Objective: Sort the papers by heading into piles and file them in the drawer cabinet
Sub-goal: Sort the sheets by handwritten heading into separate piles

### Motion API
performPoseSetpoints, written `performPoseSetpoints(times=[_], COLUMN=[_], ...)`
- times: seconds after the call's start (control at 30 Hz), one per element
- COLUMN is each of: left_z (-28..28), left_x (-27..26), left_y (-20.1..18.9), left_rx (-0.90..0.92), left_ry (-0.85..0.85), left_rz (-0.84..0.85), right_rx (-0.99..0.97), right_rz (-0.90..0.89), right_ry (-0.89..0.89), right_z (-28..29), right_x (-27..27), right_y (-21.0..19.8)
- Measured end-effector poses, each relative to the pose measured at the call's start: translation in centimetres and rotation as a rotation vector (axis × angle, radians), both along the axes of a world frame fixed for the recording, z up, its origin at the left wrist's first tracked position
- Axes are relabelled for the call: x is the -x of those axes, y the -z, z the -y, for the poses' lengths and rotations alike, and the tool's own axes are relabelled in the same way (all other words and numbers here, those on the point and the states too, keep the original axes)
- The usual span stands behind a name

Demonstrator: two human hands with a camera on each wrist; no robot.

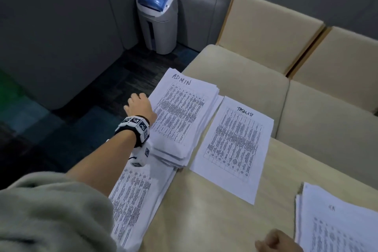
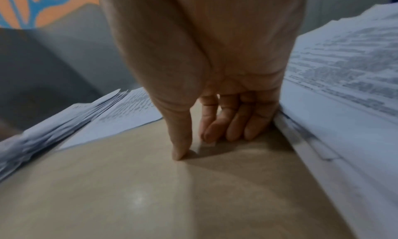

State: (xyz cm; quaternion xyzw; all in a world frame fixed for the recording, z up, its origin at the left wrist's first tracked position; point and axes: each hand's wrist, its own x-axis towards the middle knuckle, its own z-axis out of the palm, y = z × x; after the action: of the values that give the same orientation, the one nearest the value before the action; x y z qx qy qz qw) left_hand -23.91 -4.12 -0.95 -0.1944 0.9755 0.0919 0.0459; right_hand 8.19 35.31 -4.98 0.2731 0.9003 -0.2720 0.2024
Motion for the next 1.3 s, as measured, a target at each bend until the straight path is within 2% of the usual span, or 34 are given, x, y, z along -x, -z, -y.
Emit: performPoseSetpoints(times=[0.07,0.13,0.23,0.33,0.47,0.53,0.63,0.73,0.87,0.93,1.1,1.2,1.3], left_z=[-0.9,-2.4,-5.9,-10.5,-17.9,-21.9,-27.8,-33.0,-38.0,-39.4,-40.3,-40.2,-40.5], left_x=[-1.6,-4.1,-9.3,-14.7,-21.7,-24.8,-28.8,-31.5,-33.7,-34.7,-34.8,-34.1,-33.4], left_y=[-1.7,-3.3,-4.1,-3.8,-3.7,-3.3,-2.4,-1.2,0.2,0.3,0.8,1.2,1.4], left_rx=[-0.083,-0.218,-0.382,-0.458,-0.560,-0.665,-0.767,-0.781,-0.817,-0.755,-0.634,-0.574,-0.508], left_ry=[0.097,0.270,0.505,0.587,0.661,0.668,0.636,0.557,0.480,0.432,0.313,0.250,0.254], left_rz=[0.068,0.188,0.363,0.441,0.446,0.457,0.436,0.386,0.319,0.255,0.155,0.171,0.201], right_rx=[0.018,-0.039,-0.033,-0.033,0.022,-0.017,-0.096,0.007,0.136,0.133,0.122,0.123,0.079], right_rz=[-0.084,-0.210,-0.292,-0.361,-0.432,-0.412,-0.298,-0.232,-0.246,-0.242,-0.424,-0.491,-0.565], right_ry=[0.021,0.079,0.154,0.241,0.527,0.623,0.633,0.590,0.578,0.565,0.574,0.471,0.495], right_z=[1.4,1.4,-0.6,-4.6,-11.3,-15.0,-19.4,-21.2,-21.8,-21.8,-23.0,-23.8,-24.5], right_x=[0.2,0.2,-0.5,-1.7,-4.5,-6.3,-8.8,-10.0,-10.2,-10.5,-11.5,-12.8,-13.8], right_y=[-1.8,-3.2,-3.5,-3.7,-4.5,-4.6,-4.0,-3.3,-2.7,-2.6,-3.1,-3.6,-4.3])
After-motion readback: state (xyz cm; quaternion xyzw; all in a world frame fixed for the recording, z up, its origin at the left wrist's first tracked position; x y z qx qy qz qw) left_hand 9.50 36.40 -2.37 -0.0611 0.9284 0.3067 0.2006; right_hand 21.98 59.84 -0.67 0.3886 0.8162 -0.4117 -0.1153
